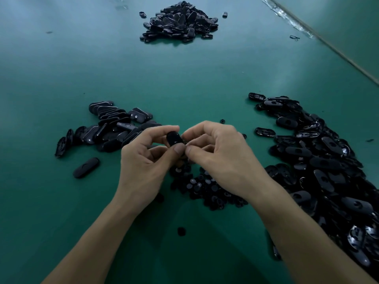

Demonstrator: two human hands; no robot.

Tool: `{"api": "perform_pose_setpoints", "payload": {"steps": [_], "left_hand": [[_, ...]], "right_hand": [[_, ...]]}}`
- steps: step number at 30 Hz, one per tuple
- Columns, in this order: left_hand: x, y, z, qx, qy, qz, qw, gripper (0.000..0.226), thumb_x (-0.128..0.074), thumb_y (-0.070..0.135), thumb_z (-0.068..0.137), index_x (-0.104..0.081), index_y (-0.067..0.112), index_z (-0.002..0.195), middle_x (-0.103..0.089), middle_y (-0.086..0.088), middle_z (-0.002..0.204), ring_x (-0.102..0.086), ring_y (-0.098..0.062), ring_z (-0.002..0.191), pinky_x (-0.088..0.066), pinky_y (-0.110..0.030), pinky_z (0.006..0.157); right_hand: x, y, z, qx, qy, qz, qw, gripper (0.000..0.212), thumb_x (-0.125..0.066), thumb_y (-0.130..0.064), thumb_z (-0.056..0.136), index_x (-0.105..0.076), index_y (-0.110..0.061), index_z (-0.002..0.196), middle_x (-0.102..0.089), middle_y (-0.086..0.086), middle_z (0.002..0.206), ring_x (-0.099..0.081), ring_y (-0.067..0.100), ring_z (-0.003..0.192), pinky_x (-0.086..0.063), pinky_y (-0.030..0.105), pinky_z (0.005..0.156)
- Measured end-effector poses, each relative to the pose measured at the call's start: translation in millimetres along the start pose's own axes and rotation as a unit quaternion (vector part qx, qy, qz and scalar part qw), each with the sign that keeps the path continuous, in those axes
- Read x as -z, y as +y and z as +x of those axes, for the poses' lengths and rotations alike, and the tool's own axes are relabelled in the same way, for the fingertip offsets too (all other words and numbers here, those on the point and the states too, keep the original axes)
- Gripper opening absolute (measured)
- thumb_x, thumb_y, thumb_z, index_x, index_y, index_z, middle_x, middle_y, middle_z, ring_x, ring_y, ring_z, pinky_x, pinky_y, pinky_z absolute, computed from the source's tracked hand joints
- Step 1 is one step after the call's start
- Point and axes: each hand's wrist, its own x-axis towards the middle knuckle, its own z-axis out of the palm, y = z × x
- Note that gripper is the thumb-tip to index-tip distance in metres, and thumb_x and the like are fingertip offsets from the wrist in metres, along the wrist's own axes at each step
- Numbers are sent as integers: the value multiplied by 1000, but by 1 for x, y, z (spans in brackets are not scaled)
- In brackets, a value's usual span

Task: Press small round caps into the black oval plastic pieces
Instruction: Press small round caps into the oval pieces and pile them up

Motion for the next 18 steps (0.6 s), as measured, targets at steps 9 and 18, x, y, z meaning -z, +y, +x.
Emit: {"api": "perform_pose_setpoints", "payload": {"steps": [9, 18], "left_hand": [[-2, 3, -1, -8, 11, 8, 1000, 5, -71, 19, 85, -69, 17, 90, -74, 6, 78, -69, -3, 69, -54, -15, 67], [1, 0, 0, -11, 15, -29, 999, 14, -76, 13, 81, -70, 17, 93, -72, 6, 74, -67, -5, 66, -55, -16, 66]], "right_hand": [[3, 2, 0, 2, 13, 5, 1000, 6, -70, -26, 91, -71, -30, 87, -71, -7, 71, -68, 5, 66, -55, 23, 64], [3, 2, 0, 11, 32, 48, 998, 13, -79, -18, 84, -72, -26, 93, -75, -7, 80, -72, 6, 76, -58, 28, 77]]}}
